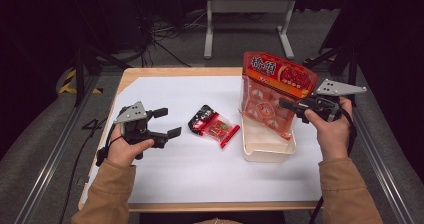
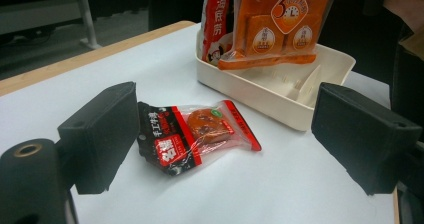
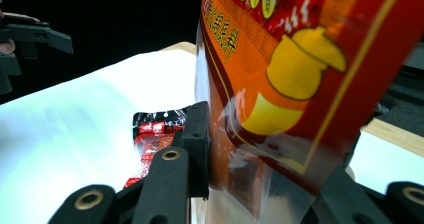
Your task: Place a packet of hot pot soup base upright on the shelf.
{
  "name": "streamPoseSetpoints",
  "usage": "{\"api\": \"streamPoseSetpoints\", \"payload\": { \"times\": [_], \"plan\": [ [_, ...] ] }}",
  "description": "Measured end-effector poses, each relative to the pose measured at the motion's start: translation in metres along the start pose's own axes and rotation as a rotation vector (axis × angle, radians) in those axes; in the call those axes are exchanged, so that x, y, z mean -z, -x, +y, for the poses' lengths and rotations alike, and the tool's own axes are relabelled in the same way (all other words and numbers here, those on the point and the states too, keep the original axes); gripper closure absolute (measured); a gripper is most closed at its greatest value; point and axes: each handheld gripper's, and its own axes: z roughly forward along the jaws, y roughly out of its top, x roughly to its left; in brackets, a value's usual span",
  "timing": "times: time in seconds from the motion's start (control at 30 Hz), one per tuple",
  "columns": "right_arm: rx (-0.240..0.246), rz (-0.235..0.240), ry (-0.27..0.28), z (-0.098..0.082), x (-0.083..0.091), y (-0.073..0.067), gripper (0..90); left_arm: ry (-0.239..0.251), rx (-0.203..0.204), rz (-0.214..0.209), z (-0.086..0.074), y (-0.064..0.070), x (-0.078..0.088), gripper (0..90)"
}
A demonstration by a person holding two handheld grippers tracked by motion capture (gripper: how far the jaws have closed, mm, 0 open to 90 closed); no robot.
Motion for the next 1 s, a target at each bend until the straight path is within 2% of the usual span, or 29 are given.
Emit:
{"api": "streamPoseSetpoints", "payload": {
  "times": [0.3,0.53,0.8,1.0],
  "plan": [
    [0.002,-0.042,-0.033,-0.010,-0.004,-0.004,70.5,-0.030,0.008,0.002,-0.005,-0.004,-0.007,11.8],
    [0.000,-0.075,-0.038,-0.016,-0.005,-0.006,70.4,-0.038,0.013,0.004,-0.007,-0.003,-0.009,11.8],
    [0.001,-0.085,-0.047,-0.022,-0.006,-0.008,70.4,-0.042,0.000,0.007,-0.007,-0.003,-0.011,11.8],
    [-0.004,-0.079,-0.070,-0.033,-0.012,-0.007,70.3,-0.046,0.017,-0.001,-0.008,-0.002,-0.013,11.8]
  ]
}}
